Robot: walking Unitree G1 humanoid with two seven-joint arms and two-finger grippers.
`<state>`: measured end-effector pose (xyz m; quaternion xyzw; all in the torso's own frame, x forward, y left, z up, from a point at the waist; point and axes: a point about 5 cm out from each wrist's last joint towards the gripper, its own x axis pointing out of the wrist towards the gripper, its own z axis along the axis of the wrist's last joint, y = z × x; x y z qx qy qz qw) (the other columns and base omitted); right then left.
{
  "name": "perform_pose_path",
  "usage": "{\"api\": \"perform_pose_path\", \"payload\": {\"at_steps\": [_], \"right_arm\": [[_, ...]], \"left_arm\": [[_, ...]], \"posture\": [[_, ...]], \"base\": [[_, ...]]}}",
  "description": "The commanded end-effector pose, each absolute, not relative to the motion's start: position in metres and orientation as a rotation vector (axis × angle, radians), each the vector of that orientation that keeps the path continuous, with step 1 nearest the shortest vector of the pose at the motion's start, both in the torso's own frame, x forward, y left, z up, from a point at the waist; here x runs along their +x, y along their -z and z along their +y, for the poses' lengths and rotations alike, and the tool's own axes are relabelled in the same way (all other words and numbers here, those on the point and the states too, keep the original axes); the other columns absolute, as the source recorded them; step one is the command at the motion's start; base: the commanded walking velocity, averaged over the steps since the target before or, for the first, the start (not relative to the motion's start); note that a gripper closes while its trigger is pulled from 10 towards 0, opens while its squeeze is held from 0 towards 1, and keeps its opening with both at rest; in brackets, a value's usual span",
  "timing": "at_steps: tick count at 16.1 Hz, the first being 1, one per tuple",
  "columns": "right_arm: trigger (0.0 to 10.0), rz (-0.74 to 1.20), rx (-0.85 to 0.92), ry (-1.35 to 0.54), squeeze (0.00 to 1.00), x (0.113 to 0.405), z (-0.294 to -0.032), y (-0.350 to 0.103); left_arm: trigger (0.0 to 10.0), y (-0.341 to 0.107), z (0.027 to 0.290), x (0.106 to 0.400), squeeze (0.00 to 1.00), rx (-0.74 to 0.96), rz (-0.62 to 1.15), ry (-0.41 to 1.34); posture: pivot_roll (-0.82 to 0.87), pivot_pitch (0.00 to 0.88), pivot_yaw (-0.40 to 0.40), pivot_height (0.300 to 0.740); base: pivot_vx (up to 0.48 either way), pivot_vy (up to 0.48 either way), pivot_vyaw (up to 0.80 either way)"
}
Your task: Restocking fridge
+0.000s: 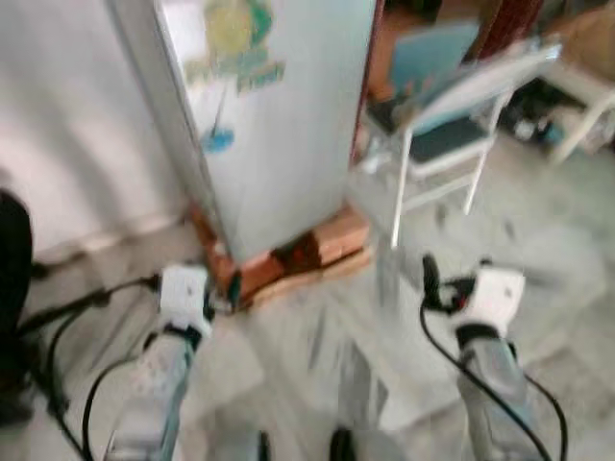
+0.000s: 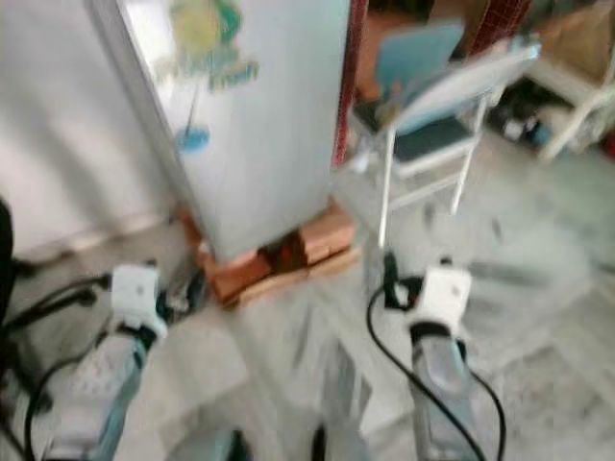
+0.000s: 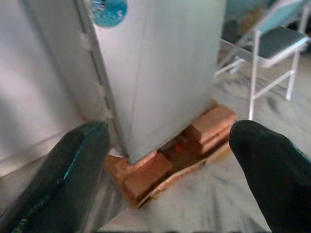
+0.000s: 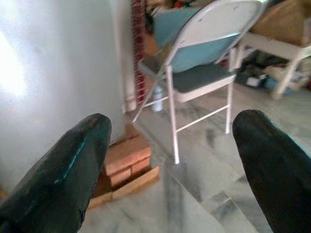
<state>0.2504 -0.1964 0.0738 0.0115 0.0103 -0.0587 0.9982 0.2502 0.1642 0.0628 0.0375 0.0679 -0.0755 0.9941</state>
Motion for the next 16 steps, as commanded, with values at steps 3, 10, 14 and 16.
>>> {"api": "perform_pose_path", "payload": {"at_steps": [3, 10, 14, 16], "right_arm": [[10.0, 0.027, 0.024, 0.115, 0.00, 0.252, -0.196, -0.074], [10.0, 0.039, 0.013, 0.135, 0.00, 0.260, -0.200, -0.078], [10.0, 0.053, -0.026, 0.144, 0.00, 0.262, -0.197, -0.076], [10.0, 0.057, -0.009, 0.135, 0.00, 0.261, -0.195, -0.074]], "left_arm": [[10.0, -0.068, 0.174, 0.255, 0.00, 0.099, 0.118, 0.128], [10.0, -0.071, 0.174, 0.259, 0.00, 0.095, 0.099, 0.154], [10.0, -0.072, 0.172, 0.258, 0.00, 0.104, 0.086, 0.166], [10.0, -0.073, 0.172, 0.258, 0.00, 0.101, 0.080, 0.161]], "posture": [[0.05, 0.111, -0.033, 0.740], [0.05, 0.102, -0.038, 0.740], [0.06, 0.105, -0.037, 0.740], [0.06, 0.107, -0.037, 0.740]], "base": [[0.000, 0.480, 0.00], [0.000, 0.425, 0.00], [0.311, 0.281, 0.00], [0.000, 0.000, 0.00]]}}
